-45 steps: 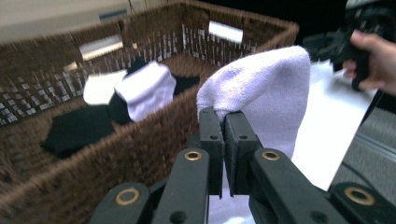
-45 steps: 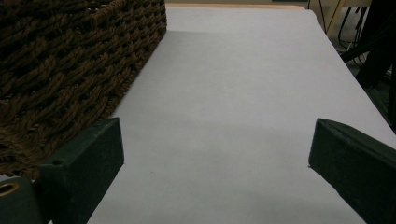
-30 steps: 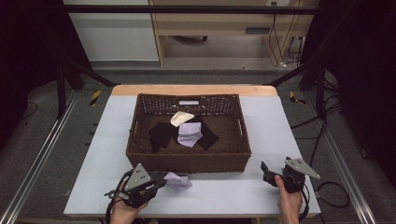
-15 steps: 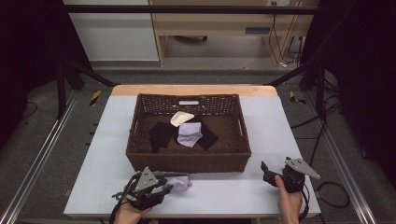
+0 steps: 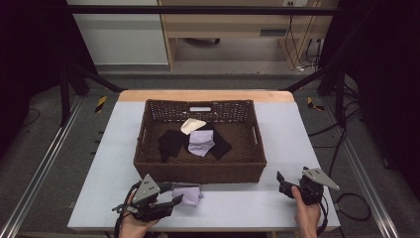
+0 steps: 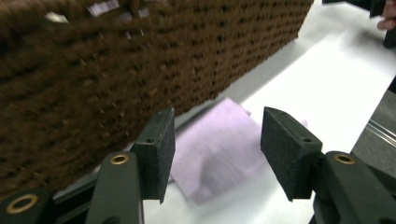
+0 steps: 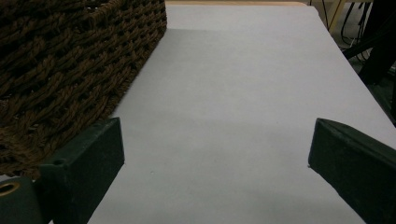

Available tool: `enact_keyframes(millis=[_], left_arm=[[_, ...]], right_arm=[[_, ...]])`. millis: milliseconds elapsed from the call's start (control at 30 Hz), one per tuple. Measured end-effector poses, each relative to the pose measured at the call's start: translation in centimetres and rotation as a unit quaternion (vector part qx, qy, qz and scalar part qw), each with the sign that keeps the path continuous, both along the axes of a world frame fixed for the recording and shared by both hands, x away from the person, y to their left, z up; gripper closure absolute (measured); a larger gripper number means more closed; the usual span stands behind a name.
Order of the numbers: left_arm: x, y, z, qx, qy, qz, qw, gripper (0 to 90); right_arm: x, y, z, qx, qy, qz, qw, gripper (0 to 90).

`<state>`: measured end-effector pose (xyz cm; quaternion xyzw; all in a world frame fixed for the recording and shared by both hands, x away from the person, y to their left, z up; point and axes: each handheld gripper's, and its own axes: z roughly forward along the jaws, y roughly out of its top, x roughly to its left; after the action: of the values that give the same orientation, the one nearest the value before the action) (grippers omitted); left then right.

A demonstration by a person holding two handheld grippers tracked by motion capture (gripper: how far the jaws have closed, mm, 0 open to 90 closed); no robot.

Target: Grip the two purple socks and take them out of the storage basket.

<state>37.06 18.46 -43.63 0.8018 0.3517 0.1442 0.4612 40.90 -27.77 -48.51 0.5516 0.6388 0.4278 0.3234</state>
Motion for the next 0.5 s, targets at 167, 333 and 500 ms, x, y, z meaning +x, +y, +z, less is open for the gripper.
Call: enact_keyframes(millis=[167, 333, 500], left_arm=[[0.1, 0.0, 0.3, -0.002, -0.006, 0.004, 1.0, 44.6], [0.2, 0.1, 0.5, -0.005, -0.005, 0.008, 0.9999, 45.1], [0.3, 0.5, 2.2, -0.015, -0.034, 0.015, 0.9992, 45.0]], right_arm=[[0.0, 0.0, 0.0, 0.002, 0.001, 0.0, 1.0, 4.0], [0.0, 0.0, 0.0, 0.003, 0.003, 0.0, 1.0, 4.0], [0.0, -0.1, 0.0, 0.004, 0.004, 0.0, 1.0, 4.0]])
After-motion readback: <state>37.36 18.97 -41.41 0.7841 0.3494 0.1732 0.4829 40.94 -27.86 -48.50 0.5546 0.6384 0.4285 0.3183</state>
